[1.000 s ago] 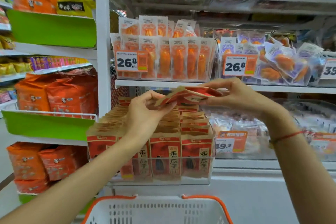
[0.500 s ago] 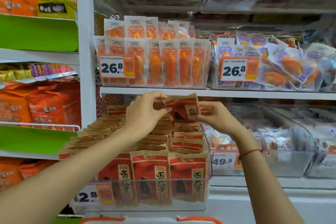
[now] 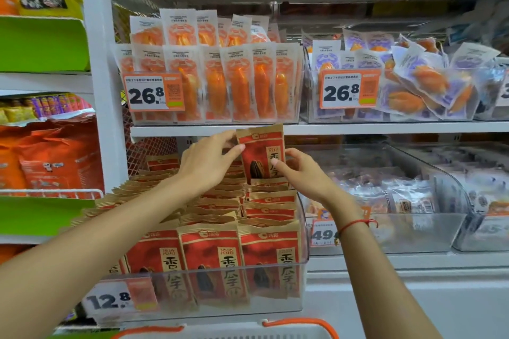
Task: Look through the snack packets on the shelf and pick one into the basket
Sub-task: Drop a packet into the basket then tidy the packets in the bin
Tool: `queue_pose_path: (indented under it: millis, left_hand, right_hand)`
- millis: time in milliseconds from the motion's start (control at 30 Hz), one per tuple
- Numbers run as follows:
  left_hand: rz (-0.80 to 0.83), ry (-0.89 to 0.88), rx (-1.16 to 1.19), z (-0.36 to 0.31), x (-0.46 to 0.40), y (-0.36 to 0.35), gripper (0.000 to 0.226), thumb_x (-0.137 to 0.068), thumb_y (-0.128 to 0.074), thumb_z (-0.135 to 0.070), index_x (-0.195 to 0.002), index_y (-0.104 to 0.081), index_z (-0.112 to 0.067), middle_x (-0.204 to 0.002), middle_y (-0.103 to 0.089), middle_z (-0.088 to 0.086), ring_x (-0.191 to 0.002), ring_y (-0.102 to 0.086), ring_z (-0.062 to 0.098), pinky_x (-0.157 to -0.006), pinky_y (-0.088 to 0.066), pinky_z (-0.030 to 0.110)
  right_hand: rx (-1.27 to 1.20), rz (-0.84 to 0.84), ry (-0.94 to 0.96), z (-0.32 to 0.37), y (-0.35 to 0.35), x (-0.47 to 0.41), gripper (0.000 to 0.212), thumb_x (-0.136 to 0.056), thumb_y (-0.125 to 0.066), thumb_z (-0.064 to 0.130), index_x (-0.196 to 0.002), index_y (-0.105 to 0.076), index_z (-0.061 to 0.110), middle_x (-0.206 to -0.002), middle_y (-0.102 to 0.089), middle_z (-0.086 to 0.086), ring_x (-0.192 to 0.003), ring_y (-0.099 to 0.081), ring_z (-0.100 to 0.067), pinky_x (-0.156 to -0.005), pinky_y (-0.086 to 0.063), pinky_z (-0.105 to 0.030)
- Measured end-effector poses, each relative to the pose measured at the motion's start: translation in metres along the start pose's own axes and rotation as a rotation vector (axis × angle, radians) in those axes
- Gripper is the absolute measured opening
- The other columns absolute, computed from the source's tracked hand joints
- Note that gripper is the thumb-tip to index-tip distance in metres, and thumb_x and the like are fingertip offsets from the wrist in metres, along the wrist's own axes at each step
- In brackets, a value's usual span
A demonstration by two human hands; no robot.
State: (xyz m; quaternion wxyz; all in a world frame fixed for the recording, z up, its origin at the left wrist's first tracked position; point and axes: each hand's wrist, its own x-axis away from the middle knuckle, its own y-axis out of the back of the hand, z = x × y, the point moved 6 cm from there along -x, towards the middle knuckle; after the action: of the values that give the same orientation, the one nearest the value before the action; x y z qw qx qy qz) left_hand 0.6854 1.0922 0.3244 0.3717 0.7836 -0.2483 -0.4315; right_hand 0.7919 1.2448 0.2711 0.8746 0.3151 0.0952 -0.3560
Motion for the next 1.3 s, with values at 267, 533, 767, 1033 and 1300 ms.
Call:
queue_pose_path:
  millis: [267, 533, 767, 1033, 1300]
  left_hand:
    - [0.339, -0.035, -0.121, -0.005, -0.008, -0.047, 0.034, -0.104, -0.039, -0.037, -0.127, -0.056, -0.019, -0.108, -0.068, 0.005, -0.112, -0.059, 0.027, -0.092, -0.043, 0.038]
    - [0.110, -0.218, -0.181, -0.013, -0.007, -0.036, 0.025, -0.097, -0.053, -0.038, -0.120, -0.065, -0.038, -0.117, -0.069, -0.011, -0.114, -0.059, 0.015, -0.084, -0.046, 0.030]
    - [0.396, -0.175, -0.248, -0.002, -0.011, -0.055, 0.042, -0.098, -0.035, -0.048, -0.116, -0.070, -0.035, -0.128, -0.064, -0.010, -0.117, -0.058, 0.021, -0.094, -0.050, 0.041]
    - [0.623, -0.039, -0.363, 0.009, -0.018, -0.060, 0.050, -0.098, -0.034, -0.059, -0.145, -0.038, -0.041, -0.157, -0.029, -0.008, -0.146, -0.014, 0.024, -0.116, -0.021, 0.050]
    - [0.393, -0.002, -0.150, 0.008, -0.033, -0.062, 0.040, -0.093, -0.050, -0.055, -0.125, -0.064, -0.034, -0.110, -0.067, -0.007, -0.126, -0.048, 0.027, -0.098, -0.047, 0.043]
  right_hand:
    - [0.056, -0.315, 0.087, 0.007, 0.018, 0.004, 0.015, -0.091, -0.064, 0.037, -0.093, -0.073, 0.026, -0.089, -0.072, 0.009, -0.088, -0.067, -0.007, -0.083, -0.055, -0.032]
    - [0.143, -0.419, -0.055, -0.012, 0.017, 0.007, 0.017, -0.084, -0.072, 0.040, -0.083, -0.076, 0.024, -0.080, -0.070, 0.007, -0.079, -0.063, -0.006, -0.062, -0.047, -0.020]
    - [0.012, -0.198, -0.198, -0.030, 0.003, 0.004, 0.016, -0.086, -0.071, 0.032, -0.072, -0.066, 0.028, -0.088, -0.068, 0.003, -0.101, -0.063, -0.019, -0.084, -0.050, -0.034]
    - [-0.086, 0.249, -0.347, -0.029, -0.005, 0.017, 0.051, -0.090, -0.064, 0.041, -0.138, -0.048, 0.039, -0.150, -0.040, -0.001, -0.138, -0.036, -0.024, -0.108, -0.035, -0.044]
    - [-0.028, 0.037, -0.240, -0.028, 0.002, 0.007, 0.017, -0.086, -0.071, 0.012, -0.099, -0.072, 0.024, -0.116, -0.063, -0.001, -0.117, -0.055, -0.018, -0.092, -0.045, -0.031]
